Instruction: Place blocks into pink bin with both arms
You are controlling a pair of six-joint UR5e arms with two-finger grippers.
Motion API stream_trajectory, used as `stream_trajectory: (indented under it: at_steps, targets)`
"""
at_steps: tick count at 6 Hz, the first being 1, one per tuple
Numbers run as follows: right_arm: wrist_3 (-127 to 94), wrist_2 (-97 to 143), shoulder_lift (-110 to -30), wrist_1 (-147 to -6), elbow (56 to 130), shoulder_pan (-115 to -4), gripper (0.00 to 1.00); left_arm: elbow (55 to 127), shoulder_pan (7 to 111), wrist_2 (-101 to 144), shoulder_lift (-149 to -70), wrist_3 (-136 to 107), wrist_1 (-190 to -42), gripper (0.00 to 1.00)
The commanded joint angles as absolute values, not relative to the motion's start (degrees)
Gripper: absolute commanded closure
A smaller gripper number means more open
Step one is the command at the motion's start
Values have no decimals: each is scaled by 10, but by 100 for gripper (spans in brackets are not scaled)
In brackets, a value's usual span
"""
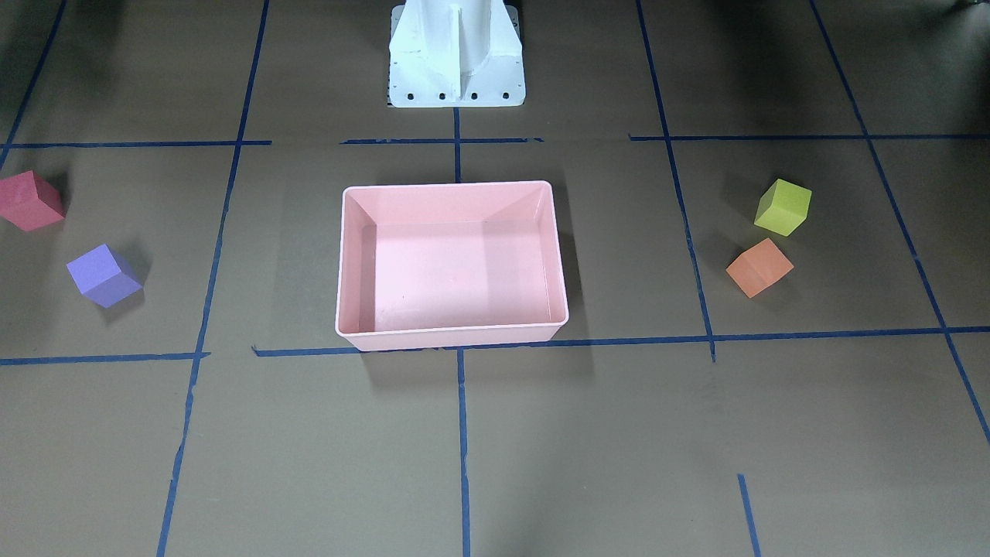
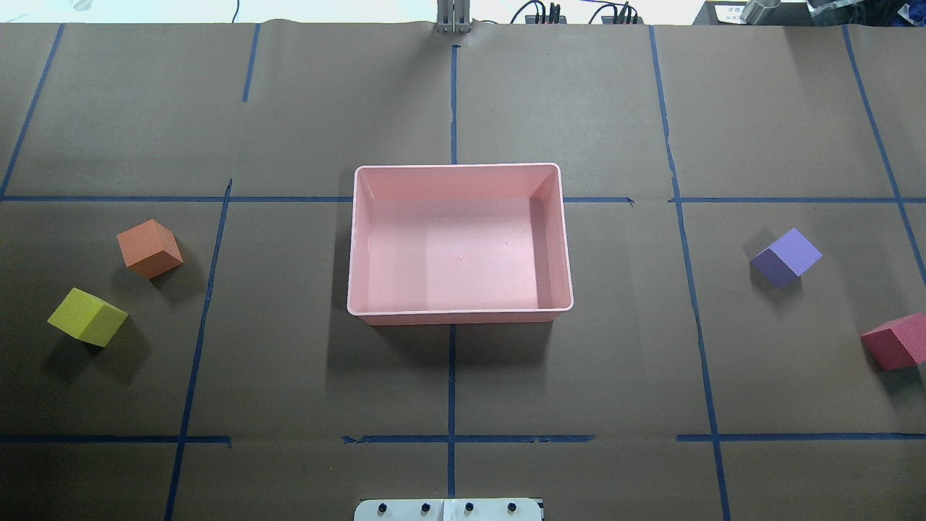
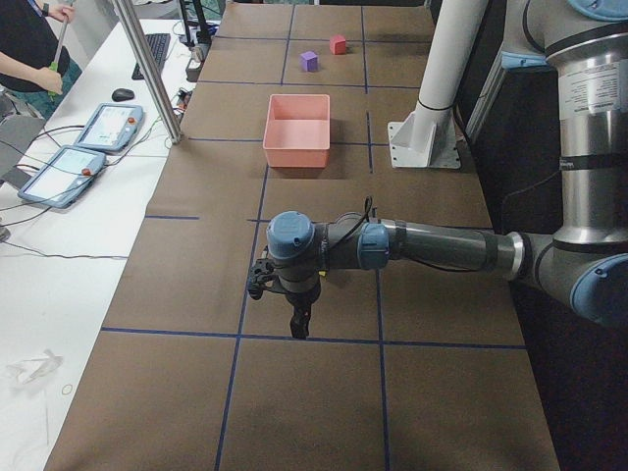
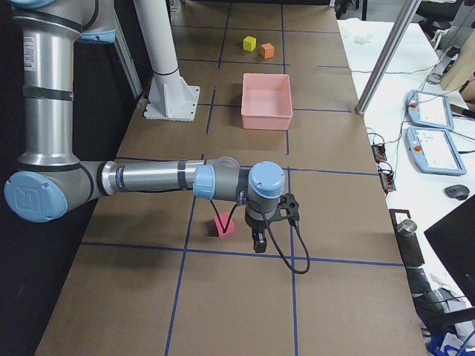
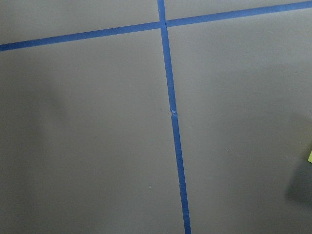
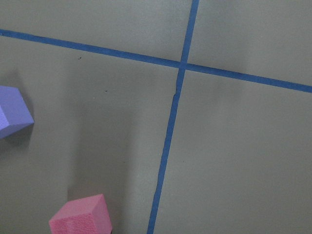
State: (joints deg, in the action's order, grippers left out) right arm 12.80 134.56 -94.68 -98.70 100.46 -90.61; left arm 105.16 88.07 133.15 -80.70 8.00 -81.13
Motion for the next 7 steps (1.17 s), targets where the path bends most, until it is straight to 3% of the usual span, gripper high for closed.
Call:
stream_trajectory:
  at_steps: [1, 2, 7]
  targets:
    - [127, 1346, -929, -986, 1010, -895, 0, 1060, 881, 1332, -808, 80, -811, 0]
    - [127, 1340, -868, -990, 1028, -872, 0, 1060, 881, 1332, -808, 80, -811, 0]
    - [9, 1335, -875, -803, 1017, -672, 1, 1063, 881, 1332, -809, 80, -813, 0]
